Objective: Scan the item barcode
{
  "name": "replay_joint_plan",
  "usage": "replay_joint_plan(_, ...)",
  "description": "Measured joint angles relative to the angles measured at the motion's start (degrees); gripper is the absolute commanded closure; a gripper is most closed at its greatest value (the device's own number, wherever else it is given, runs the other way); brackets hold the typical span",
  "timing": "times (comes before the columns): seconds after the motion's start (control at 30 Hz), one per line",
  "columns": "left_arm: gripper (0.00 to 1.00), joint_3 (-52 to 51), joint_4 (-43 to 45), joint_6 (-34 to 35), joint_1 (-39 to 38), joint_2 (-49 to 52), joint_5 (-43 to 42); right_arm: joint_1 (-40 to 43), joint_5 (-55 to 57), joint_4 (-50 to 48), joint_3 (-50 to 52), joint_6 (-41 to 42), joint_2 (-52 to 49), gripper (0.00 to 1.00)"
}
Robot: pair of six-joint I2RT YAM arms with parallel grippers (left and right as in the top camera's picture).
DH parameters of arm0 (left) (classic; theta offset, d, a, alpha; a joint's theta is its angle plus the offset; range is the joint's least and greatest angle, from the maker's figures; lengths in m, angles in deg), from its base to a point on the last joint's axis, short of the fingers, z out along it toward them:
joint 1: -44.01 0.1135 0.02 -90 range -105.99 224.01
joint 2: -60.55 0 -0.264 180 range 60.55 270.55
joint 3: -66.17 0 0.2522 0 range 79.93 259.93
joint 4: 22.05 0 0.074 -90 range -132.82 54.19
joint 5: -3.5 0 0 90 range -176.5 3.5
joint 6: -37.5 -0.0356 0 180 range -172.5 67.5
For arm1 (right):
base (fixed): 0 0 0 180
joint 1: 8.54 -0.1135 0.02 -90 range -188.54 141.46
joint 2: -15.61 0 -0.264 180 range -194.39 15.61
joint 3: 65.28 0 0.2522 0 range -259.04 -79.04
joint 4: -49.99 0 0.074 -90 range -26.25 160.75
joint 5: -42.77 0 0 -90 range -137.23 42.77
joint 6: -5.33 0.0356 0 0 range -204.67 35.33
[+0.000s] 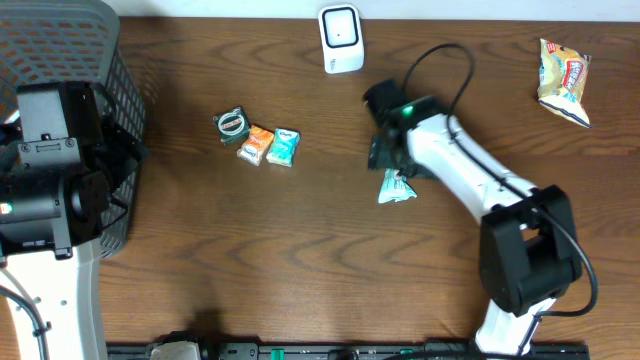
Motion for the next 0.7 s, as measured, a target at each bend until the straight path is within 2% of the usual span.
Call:
replay_joint_plan(0.13, 0.02, 0.00, 0.02, 0.00, 0.00, 0.00, 0.00, 6.40, -8.02, -1.75, -0.90, -5.16, 0.09, 0.01)
replay_joint_plan(0.37, 0.02, 0.00, 0.02, 0.00, 0.00, 0.00, 0.00, 17.73, -26.97, -6.10, 1.27, -19.37, 0.11, 0.01)
replay_joint_plan(0.53, 0.02, 0.00, 0.02, 0.00, -0.02, 0.00, 0.00, 21.51, -37.16, -12.59, 7.19, -26.32, 0.11, 0.03)
replay_joint_plan(0.7, 0.02, 0.00, 0.02, 0.00, 0.00, 0.00, 0.00, 22.10, -43.89, -21.44, 13.35, -29.14, 0.11, 0.02)
